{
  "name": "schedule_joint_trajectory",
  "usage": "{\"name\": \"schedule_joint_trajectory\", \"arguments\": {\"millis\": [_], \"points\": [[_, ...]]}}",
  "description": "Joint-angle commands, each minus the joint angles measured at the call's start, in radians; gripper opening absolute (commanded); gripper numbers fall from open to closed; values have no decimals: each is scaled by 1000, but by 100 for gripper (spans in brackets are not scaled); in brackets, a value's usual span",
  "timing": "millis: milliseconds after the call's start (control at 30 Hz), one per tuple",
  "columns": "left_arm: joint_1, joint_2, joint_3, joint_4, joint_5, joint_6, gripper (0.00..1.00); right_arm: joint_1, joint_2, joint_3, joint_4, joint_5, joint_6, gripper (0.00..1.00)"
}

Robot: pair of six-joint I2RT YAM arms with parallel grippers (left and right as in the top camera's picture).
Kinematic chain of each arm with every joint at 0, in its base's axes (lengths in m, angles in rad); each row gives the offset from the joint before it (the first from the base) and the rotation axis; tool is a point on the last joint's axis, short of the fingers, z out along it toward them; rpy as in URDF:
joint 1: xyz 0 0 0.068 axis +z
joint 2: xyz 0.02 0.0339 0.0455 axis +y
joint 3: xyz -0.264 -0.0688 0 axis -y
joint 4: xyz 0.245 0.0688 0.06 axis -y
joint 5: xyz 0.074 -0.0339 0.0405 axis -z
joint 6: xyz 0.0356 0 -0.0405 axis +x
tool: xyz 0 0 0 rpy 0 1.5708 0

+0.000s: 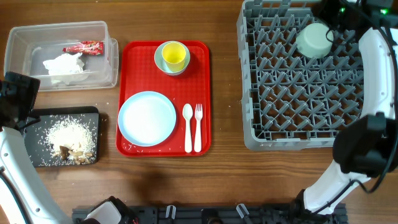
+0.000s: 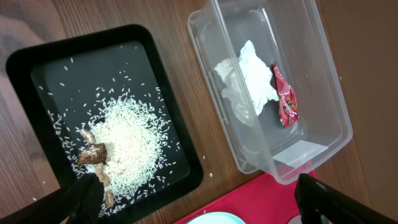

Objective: Sort waste into correct bins and load items into the dishwasher rack
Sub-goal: 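Reach the right gripper back to the yellow cup and grasp it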

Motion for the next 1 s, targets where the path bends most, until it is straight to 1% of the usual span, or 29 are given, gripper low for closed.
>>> {"name": "schedule_joint_trajectory", "arguments": {"millis": [0, 33, 133, 200, 267, 367, 400, 433, 500, 567, 633, 667, 767, 900, 967], "points": [[6, -2, 12, 3, 1, 1, 100, 172, -2, 8, 12, -112, -177, 81], [6, -2, 12, 3, 1, 1, 100, 240, 6, 8, 12, -32, -210, 100], [6, -2, 12, 3, 1, 1, 100, 436, 42, 8, 51, 220, -238, 99], [6, -2, 12, 3, 1, 1, 100, 548, 80, 8, 108, 323, -241, 93], [6, -2, 12, 3, 1, 1, 100, 665, 140, 8, 196, 411, -286, 92], [6, -2, 12, 3, 1, 1, 100, 771, 209, 8, 269, 557, -336, 92], [6, -2, 12, 3, 1, 1, 100, 794, 229, 8, 278, 596, -340, 90], [6, -2, 12, 3, 1, 1, 100, 829, 258, 8, 287, 621, -354, 86], [6, -2, 12, 3, 1, 1, 100, 858, 285, 8, 288, 620, -361, 80], [6, -2, 12, 3, 1, 1, 100, 885, 310, 8, 288, 620, -369, 80], [6, -2, 12, 3, 1, 1, 100, 898, 335, 8, 299, 620, -369, 75], [6, -2, 12, 3, 1, 1, 100, 900, 344, 8, 300, 620, -370, 73], [6, -2, 12, 3, 1, 1, 100, 900, 370, 7, 298, 619, -387, 72], [6, -2, 12, 3, 1, 1, 100, 902, 396, 7, 296, 620, -387, 64], [6, -2, 12, 3, 1, 1, 100, 902, 412, 7, 292, 620, -388, 62]]}}
